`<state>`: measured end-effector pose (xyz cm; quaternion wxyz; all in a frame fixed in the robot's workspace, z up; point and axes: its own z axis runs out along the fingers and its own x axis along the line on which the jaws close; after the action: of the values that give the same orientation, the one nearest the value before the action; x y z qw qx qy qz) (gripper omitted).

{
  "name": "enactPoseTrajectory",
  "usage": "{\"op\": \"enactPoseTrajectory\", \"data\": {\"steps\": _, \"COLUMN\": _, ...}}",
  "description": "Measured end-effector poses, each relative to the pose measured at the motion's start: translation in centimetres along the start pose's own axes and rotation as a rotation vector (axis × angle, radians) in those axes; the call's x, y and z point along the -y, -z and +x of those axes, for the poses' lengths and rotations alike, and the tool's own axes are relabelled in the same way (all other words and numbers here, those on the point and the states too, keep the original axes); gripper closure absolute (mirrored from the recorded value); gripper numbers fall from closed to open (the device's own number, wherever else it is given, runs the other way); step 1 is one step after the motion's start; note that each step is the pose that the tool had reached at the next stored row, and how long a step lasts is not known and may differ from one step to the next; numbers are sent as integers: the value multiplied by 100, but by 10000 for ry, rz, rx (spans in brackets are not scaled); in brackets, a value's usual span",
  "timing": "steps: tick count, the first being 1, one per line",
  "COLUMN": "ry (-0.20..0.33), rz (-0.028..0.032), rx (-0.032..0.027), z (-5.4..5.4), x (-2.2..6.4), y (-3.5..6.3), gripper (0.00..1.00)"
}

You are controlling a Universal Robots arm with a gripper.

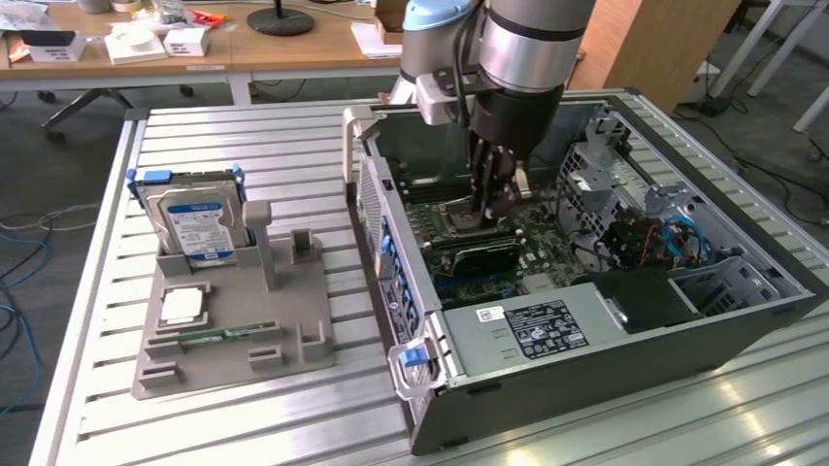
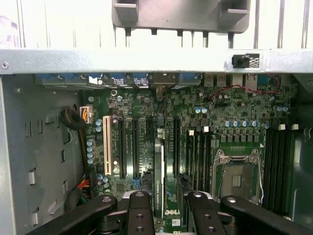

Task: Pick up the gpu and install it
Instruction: 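Insert the gpu into the slot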

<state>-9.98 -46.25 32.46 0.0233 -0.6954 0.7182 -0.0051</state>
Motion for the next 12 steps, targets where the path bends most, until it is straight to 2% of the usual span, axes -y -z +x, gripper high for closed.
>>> {"op": "enactPoseTrajectory", "data": {"steps": 4, "ry": -6, "rz": -149, "rx": 6, "z": -2, "x": 21, "y": 19, "gripper": 66}}
{"op": "enactPoseTrajectory", "data": {"steps": 6, "ry": -7, "rz": -205, "rx": 21, "z": -2, "x": 33, "y": 23, "gripper": 66}}
{"op": "enactPoseTrajectory", "data": {"steps": 12, "ry": -11, "rz": -281, "rx": 59, "z": -4, "x": 49, "y": 28, "gripper": 66}}
